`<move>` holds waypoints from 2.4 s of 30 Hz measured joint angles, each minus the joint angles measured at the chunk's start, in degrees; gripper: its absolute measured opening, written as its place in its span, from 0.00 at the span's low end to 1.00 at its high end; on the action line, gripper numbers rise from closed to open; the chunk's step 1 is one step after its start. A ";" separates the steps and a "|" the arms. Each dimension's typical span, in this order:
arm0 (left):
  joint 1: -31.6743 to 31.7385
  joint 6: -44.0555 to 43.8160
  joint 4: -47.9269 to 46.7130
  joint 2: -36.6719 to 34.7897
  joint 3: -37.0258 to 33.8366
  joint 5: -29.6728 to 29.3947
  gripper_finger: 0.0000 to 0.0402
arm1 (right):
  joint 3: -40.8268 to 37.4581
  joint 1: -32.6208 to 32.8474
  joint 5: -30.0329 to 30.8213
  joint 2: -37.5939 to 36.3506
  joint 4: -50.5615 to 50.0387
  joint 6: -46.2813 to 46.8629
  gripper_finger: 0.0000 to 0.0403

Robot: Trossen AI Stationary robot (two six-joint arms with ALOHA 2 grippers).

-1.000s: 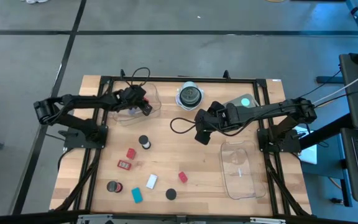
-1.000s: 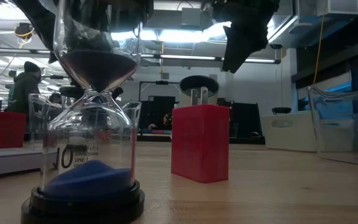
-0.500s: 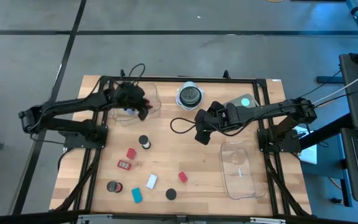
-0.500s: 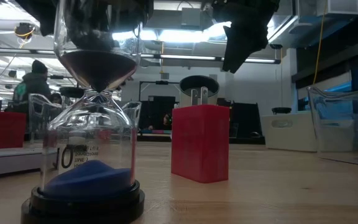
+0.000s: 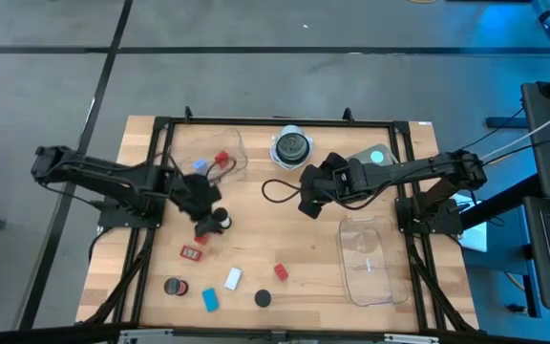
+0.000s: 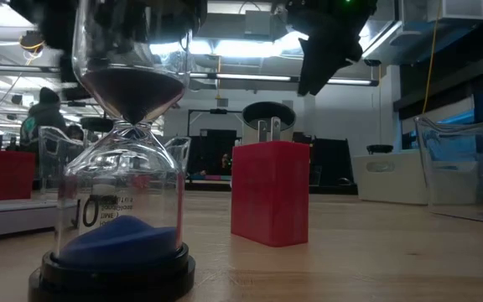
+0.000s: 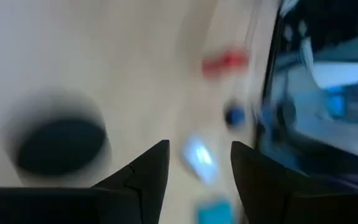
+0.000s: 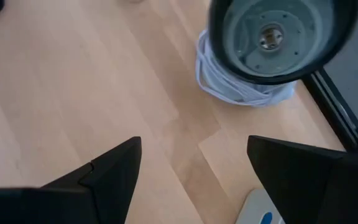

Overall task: Pick & Place Office items
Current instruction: Put the left red charger adapter into the left transparent bin

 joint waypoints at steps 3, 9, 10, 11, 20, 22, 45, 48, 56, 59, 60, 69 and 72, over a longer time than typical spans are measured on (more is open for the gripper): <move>-4.80 -11.84 -7.36 0.02 0.00 1.06 0.42 | 0.00 0.01 -0.25 0.00 0.00 2.62 0.74; -10.36 -24.72 -17.86 0.04 0.00 -1.80 0.42 | 0.00 0.02 -0.28 0.00 -0.01 4.05 0.74; -10.79 -24.73 -18.59 0.04 0.00 -2.91 0.42 | 0.00 0.02 -0.30 0.00 0.01 4.13 0.74; -10.96 -24.41 -19.14 0.04 0.00 -3.96 0.42 | 0.00 0.02 -0.30 0.00 -0.01 4.15 0.74; -10.71 -20.57 -20.48 0.04 0.00 -12.41 0.42 | 0.00 0.02 -0.28 0.00 0.01 4.15 0.74; -10.71 -20.31 -20.48 0.04 0.00 -13.94 0.42 | 0.00 0.02 -0.30 0.00 0.01 4.15 0.74; -13.14 -22.35 -3.76 0.04 0.00 -26.31 0.42 | 0.00 0.02 -0.31 0.00 5.26 4.13 0.74; -14.18 -23.64 -3.50 0.07 0.00 -27.58 0.42 | 0.00 0.02 -0.32 0.00 5.99 4.13 0.74; -16.39 -27.06 -2.09 0.33 0.00 -27.42 0.42 | 0.00 0.02 -0.32 0.00 7.38 4.13 0.74; -16.46 -29.15 -7.09 0.31 0.00 -25.68 0.42 | 0.00 0.02 -0.32 0.00 7.49 4.13 0.74; -16.46 -29.82 -9.26 0.31 0.00 -25.49 0.42 | 0.00 0.04 -0.32 0.00 7.49 4.13 0.74; -14.77 -32.31 -20.24 -0.98 0.00 -27.71 0.47 | 0.00 0.02 -0.32 0.00 7.49 4.10 0.74; -14.48 -32.32 -21.90 -1.80 0.00 -29.49 0.53 | 0.00 0.04 -0.32 0.00 7.62 4.10 0.74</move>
